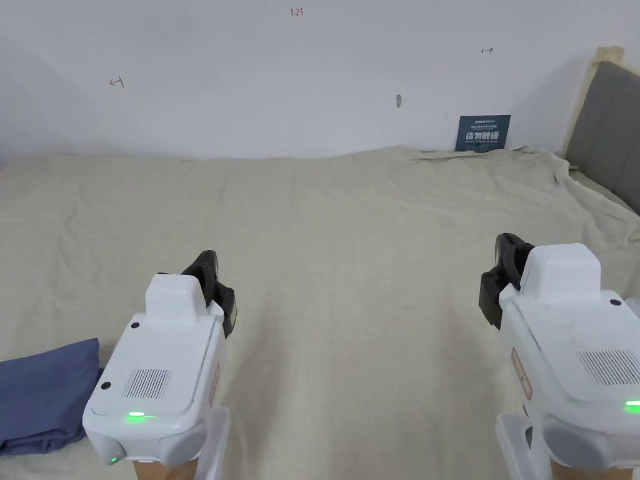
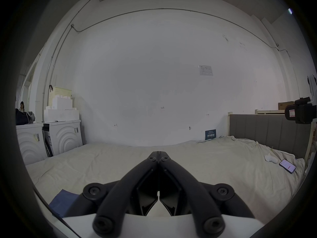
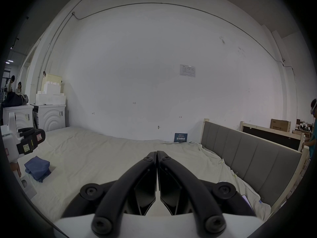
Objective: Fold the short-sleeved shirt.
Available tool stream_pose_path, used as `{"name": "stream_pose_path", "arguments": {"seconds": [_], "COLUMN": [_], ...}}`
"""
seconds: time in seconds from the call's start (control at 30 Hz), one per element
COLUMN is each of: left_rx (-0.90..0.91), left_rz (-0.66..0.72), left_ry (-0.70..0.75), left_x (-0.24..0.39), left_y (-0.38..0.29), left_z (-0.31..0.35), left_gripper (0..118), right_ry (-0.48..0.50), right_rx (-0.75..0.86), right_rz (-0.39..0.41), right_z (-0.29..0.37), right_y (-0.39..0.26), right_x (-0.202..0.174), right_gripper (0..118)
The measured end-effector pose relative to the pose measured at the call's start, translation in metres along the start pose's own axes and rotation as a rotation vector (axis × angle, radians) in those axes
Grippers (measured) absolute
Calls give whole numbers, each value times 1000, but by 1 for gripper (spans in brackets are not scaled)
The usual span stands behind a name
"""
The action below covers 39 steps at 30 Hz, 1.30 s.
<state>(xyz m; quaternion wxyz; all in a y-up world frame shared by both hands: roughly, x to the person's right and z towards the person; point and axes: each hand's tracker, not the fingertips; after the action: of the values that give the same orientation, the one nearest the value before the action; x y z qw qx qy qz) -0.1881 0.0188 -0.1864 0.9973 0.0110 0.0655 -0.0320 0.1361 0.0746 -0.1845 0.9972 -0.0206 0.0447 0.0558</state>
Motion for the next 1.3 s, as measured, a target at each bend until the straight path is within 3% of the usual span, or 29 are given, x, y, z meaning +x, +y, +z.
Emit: {"name": "stream_pose_path", "arguments": {"seconds": [0.17,0.23,0.3,0.37,0.4,0.47,0.5,1.3], "left_rx": [-5,-7,-12,-16,-18,-14,-11,10], "left_rz": [7,16,34,50,53,53,50,-6], "left_ry": [0,3,0,8,9,9,7,24], "left_x": [-1,-3,-5,-7,-7,-8,-8,-4], "left_y": [1,2,3,3,3,3,4,3], "left_z": [-1,-1,-3,-4,-5,-5,-5,-3], "left_gripper": [0,11,34,76,90,111,115,118], "right_ry": [11,15,9,13,10,4,3,0], "right_rx": [-13,-16,-16,-19,-19,-10,-2,7], "right_rz": [-10,-25,-36,-50,-53,-59,-60,-63], "right_z": [2,2,2,1,1,1,2,3], "right_y": [4,5,5,6,5,5,5,3], "right_x": [-3,-1,0,2,2,3,3,8], "right_gripper": [2,5,35,77,91,105,105,105]}}
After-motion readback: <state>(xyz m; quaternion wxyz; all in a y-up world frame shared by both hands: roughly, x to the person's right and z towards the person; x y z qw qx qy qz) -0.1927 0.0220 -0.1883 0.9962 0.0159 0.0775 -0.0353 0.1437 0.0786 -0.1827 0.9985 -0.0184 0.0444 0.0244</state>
